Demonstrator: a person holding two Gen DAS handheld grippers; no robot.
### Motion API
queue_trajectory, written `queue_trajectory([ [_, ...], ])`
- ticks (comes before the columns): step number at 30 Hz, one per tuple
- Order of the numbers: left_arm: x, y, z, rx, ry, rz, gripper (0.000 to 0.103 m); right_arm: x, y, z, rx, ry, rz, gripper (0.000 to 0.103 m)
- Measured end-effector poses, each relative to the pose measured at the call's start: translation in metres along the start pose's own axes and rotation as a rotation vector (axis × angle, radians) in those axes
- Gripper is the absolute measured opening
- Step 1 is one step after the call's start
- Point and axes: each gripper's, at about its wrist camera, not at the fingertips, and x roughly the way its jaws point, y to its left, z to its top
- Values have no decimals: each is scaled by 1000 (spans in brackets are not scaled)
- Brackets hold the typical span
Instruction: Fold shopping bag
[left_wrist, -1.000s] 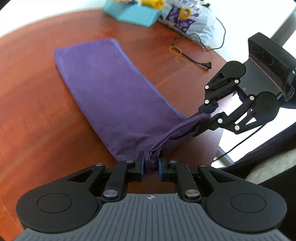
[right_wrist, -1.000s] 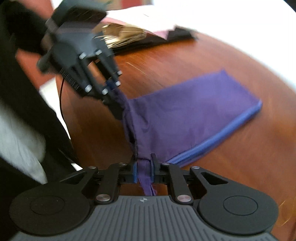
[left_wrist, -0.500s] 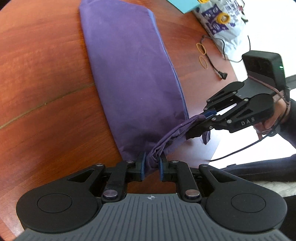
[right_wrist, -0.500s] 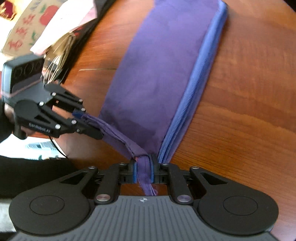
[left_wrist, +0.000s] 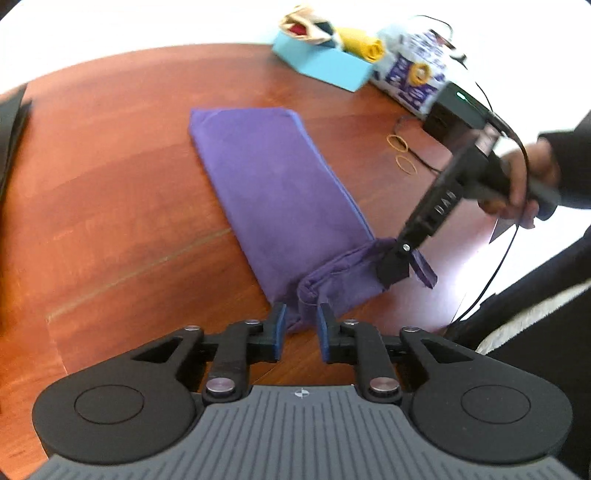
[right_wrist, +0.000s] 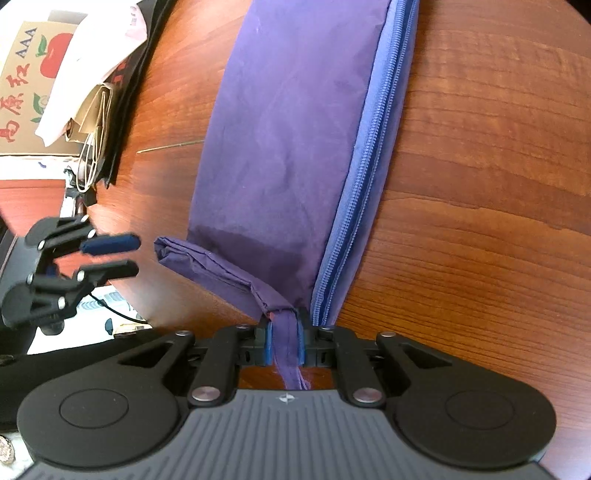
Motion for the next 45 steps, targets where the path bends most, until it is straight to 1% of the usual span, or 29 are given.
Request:
queue_trajectory([
  [3, 7, -8, 2, 27, -5, 10, 12, 0, 1, 3, 15, 7, -1, 12],
  [6, 18, -14, 5, 54, 2, 41, 12, -1, 0, 4, 26, 12, 0, 12],
  [9, 29, -10, 9, 15, 16, 90, 8, -1, -1, 6, 32, 17, 0, 12],
  [11, 39, -5, 10, -21, 45, 133, 8, 0, -1, 7, 39, 18, 2, 12],
  [14, 47, -1, 9, -51, 70, 153, 8, 0, 0, 8, 39, 18, 3, 12],
  [19, 53, -7, 7, -41, 77, 182, 8, -3, -2, 4, 71, -4, 3, 13],
  [21, 54, -9, 7, -42, 82, 193, 8, -7, -2, 2, 76, -20, -6, 17],
  [23, 56, -11, 7, -41, 84, 202, 8, -12, 4, -3, 73, -57, -28, 22],
  [24, 57, -11, 7, -40, 84, 206, 8, -15, 6, -6, 66, -77, -37, 28],
  [25, 58, -12, 7, -37, 82, 210, 8, -21, 11, -11, 46, -117, -55, 35],
  [27, 58, -14, 6, -37, 77, 214, 8, -30, 24, -22, -3, -181, -112, 36],
  [30, 57, -13, 4, -50, 68, 218, 8, -41, 42, -40, -91, -275, -200, 35],
  [31, 58, -13, 4, -52, 67, 220, 8, -44, 48, -46, -119, -304, -224, 32],
  [32, 58, -14, 4, -55, 64, 222, 8, -46, 54, -51, -148, -332, -245, 27],
  [34, 58, -14, 3, -57, 62, 226, 8, -48, 63, -59, -194, -363, -282, 21],
  [37, 56, -16, 3, -62, 61, 231, 8, -45, 81, -74, -293, -426, -365, 18],
  [40, 57, -16, 4, -67, 65, 234, 8, -39, 91, -80, -349, -451, -403, 12],
  [45, 57, -15, 3, -81, 63, 235, 9, -21, 99, -82, -381, -462, -446, 12],
])
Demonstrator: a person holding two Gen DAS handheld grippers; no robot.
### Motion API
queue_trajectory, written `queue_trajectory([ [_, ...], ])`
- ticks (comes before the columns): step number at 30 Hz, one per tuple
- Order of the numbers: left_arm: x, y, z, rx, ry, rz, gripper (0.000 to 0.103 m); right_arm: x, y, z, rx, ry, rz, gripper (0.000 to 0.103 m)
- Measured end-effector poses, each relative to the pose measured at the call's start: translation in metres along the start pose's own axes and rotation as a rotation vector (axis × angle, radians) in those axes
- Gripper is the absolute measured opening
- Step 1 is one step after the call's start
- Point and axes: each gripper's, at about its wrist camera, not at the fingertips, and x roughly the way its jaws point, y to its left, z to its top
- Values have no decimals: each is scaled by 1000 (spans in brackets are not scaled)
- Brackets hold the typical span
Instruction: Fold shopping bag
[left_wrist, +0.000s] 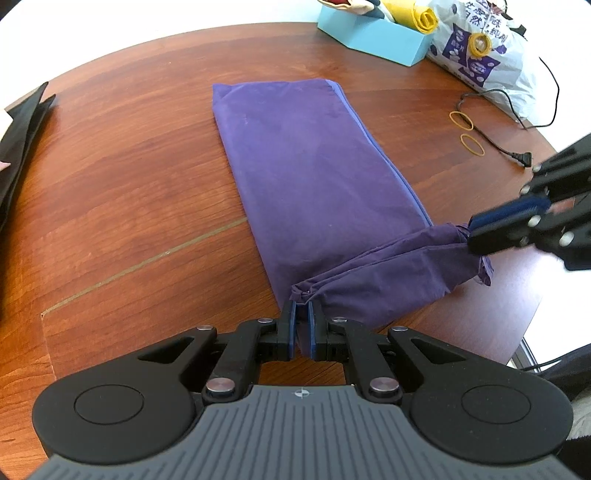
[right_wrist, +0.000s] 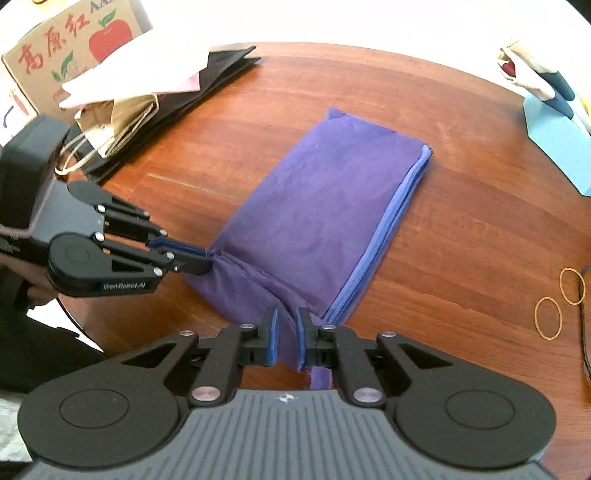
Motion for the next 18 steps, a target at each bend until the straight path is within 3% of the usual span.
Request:
queue_trajectory([
  [18, -1, -1, -4, -29, -17, 18, 10, 33, 1, -8, -35, 20, -83, 12],
])
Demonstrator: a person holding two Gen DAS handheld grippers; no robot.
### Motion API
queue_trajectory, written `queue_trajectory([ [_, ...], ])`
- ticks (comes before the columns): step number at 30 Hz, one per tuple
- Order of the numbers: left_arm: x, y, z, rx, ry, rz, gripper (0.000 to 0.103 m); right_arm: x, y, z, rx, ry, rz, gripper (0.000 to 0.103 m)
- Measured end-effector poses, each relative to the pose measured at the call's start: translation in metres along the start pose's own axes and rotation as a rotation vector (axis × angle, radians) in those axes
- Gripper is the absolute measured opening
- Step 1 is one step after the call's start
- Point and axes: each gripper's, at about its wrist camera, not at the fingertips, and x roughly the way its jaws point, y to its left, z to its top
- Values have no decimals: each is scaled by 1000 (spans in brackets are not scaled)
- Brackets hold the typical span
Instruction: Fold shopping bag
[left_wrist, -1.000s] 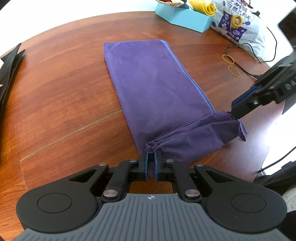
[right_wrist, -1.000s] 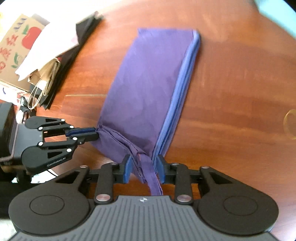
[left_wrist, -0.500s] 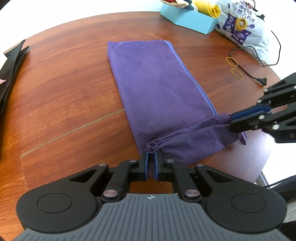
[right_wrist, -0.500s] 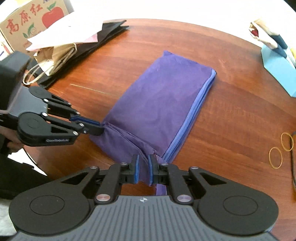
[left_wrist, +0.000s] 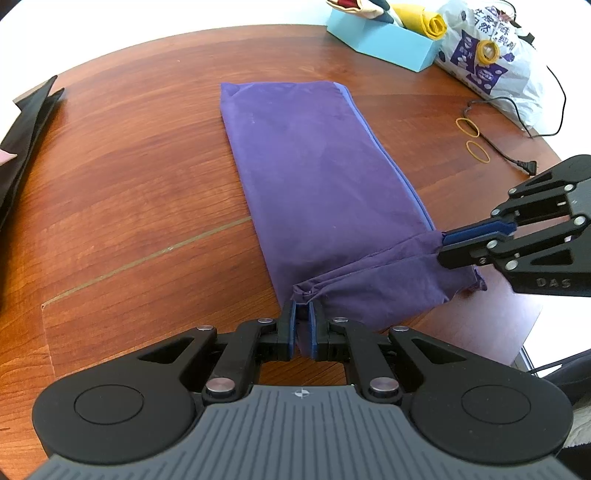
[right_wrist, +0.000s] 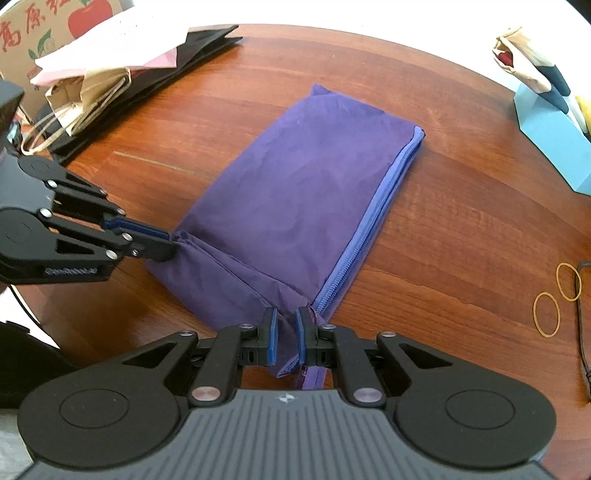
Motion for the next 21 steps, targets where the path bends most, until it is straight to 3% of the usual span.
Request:
queue_trajectory([
  [6, -7, -4, -3, 27, -32, 26, 10, 10, 4, -6, -45, -6, -12, 12],
  [8, -17, -12, 0, 87, -80, 19, 10, 9, 6, -7, -54, -8, -16, 12],
  [11, -21, -24, 6, 185, -92, 4, 10, 9, 4, -6, -38, -5, -6, 12],
  [16, -1, -29, 9, 270, -25, 7, 10, 8, 0, -5, -26, 0, 14, 12],
  [19, 5, -24, 12, 241, 8, -1, 9, 7, -2, -4, -22, 1, 30, 14],
  [21, 7, -23, 13, 226, 23, 0, 8, 4, -4, -5, -22, -10, 52, 22],
])
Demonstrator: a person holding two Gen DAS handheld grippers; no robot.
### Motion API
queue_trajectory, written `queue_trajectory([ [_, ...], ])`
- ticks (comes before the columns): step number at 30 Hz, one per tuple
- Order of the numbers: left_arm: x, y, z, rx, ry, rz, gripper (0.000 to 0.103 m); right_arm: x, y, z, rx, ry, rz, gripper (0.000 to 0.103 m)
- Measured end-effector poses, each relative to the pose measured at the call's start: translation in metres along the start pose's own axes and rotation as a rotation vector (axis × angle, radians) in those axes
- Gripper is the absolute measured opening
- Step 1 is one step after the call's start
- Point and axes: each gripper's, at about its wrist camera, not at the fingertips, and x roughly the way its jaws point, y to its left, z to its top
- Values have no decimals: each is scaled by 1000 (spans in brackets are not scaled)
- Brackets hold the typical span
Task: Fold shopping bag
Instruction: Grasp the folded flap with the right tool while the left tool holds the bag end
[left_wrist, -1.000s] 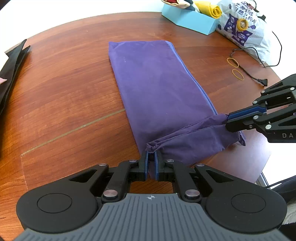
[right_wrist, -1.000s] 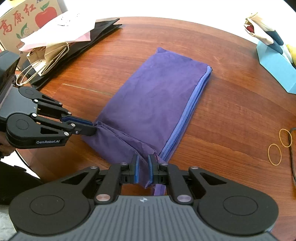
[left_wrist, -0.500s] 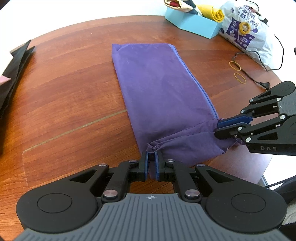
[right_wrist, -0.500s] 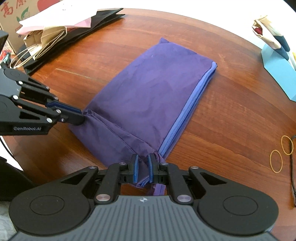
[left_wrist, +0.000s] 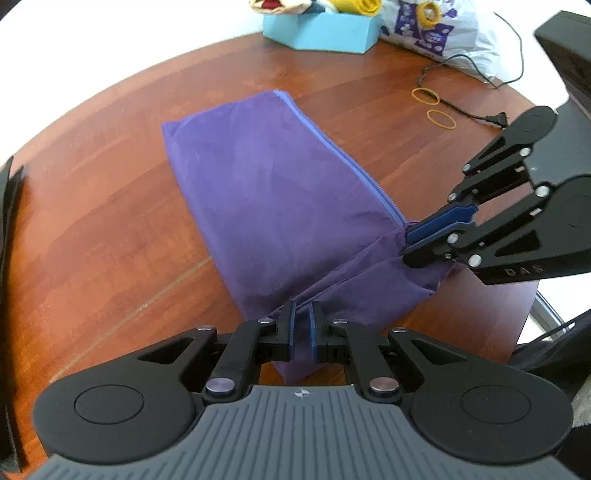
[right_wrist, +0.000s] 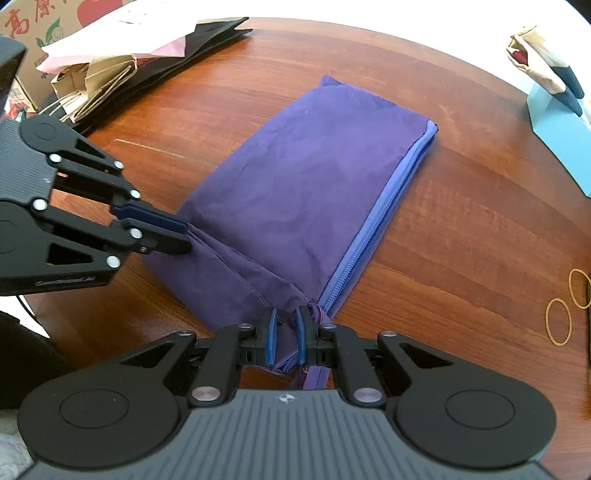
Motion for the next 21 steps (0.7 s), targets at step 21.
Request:
queue_trajectory([
  [21, 3, 8, 0, -70, 20, -31, 8, -15, 50, -42, -801, -85, -100, 53],
])
